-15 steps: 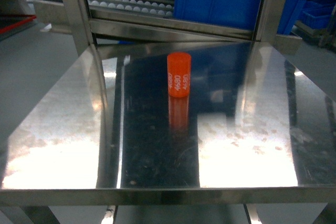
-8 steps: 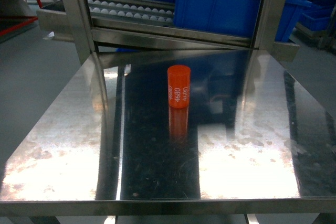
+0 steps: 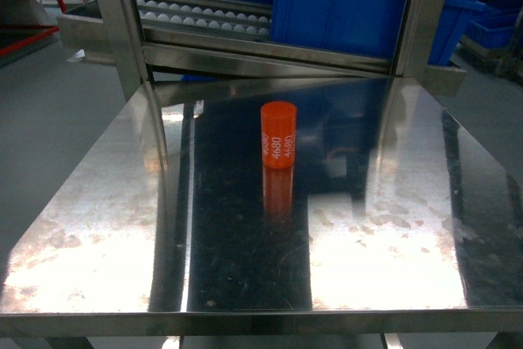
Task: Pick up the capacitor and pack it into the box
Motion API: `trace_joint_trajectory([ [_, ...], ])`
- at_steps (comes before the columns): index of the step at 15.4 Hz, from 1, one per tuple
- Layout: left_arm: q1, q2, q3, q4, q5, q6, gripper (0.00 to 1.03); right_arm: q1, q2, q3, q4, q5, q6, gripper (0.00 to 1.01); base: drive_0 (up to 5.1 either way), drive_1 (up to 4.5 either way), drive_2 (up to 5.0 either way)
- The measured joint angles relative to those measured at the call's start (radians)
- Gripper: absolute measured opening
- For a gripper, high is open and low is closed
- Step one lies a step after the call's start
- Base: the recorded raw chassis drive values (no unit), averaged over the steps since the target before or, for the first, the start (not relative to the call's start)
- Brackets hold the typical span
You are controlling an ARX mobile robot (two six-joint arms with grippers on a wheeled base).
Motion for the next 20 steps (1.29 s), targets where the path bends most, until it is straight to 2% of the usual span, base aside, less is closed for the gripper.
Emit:
trace_joint_trajectory([
  [1, 0.000, 0.000, 0.000, 0.000, 0.000, 0.000, 0.98, 0.000, 0.000, 0.000, 0.000, 0.000, 0.000, 0.98, 0.0, 0.00, 0.0],
  [2, -0.011, 0.008, 0.006, -0.029, -0.030, -0.003, 0.98, 0.000, 0.000, 0.000, 0.000, 0.000, 0.000, 0.98, 0.0, 0.00, 0.0],
  [3, -0.107, 0.141, 0.028, 0.013, -0.200, -0.025, 0.98, 0.000, 0.000, 0.000, -0.001, 0.002, 0.000, 0.98, 0.0, 0.00, 0.0],
  [4, -0.192, 0.348, 0.064, 0.174, -0.290, -0.032, 0.98, 0.000, 0.000, 0.000, 0.001, 0.000, 0.000, 0.98, 0.0, 0.00, 0.0],
  [5, -0.235, 0.549, 0.110, 0.349, -0.318, -0.047, 0.98, 0.000, 0.000, 0.000, 0.000, 0.000, 0.000, 0.98, 0.0, 0.00, 0.0],
  [6, -0.274, 0.790, 0.189, 0.542, -0.318, -0.050, 0.98, 0.000, 0.000, 0.000, 0.000, 0.000, 0.000, 0.98, 0.0, 0.00, 0.0],
  [7, -0.319, 0.998, 0.277, 0.686, -0.312, -0.049, 0.98, 0.000, 0.000, 0.000, 0.000, 0.000, 0.000, 0.98, 0.0, 0.00, 0.0],
  [8, -0.360, 1.191, 0.363, 0.776, -0.294, -0.045, 0.98, 0.000, 0.000, 0.000, 0.000, 0.000, 0.000, 0.98, 0.0, 0.00, 0.0],
  [9, -0.394, 1.362, 0.450, 0.806, -0.291, -0.045, 0.98, 0.000, 0.000, 0.000, 0.000, 0.000, 0.000, 0.98, 0.0, 0.00, 0.0],
  [11, -0.451, 1.617, 0.616, 0.805, -0.281, -0.050, 0.98, 0.000, 0.000, 0.000, 0.000, 0.000, 0.000, 0.98, 0.0, 0.00, 0.0],
  [13, -0.483, 1.786, 0.764, 0.763, -0.269, -0.057, 0.98, 0.000, 0.000, 0.000, 0.000, 0.000, 0.000, 0.98, 0.0, 0.00, 0.0],
  [16, -0.492, 1.941, 0.896, 0.744, -0.265, -0.080, 0.98, 0.000, 0.000, 0.000, 0.000, 0.000, 0.000, 0.98, 0.0, 0.00, 0.0],
  [17, -0.490, 1.984, 0.937, 0.730, -0.242, -0.101, 0.98, 0.000, 0.000, 0.000, 0.000, 0.000, 0.000, 0.98, 0.0, 0.00, 0.0],
  [20, -0.489, 2.106, 1.047, 0.702, -0.227, -0.110, 0.98, 0.000, 0.000, 0.000, 0.000, 0.000, 0.000, 0.98, 0.0, 0.00, 0.0],
])
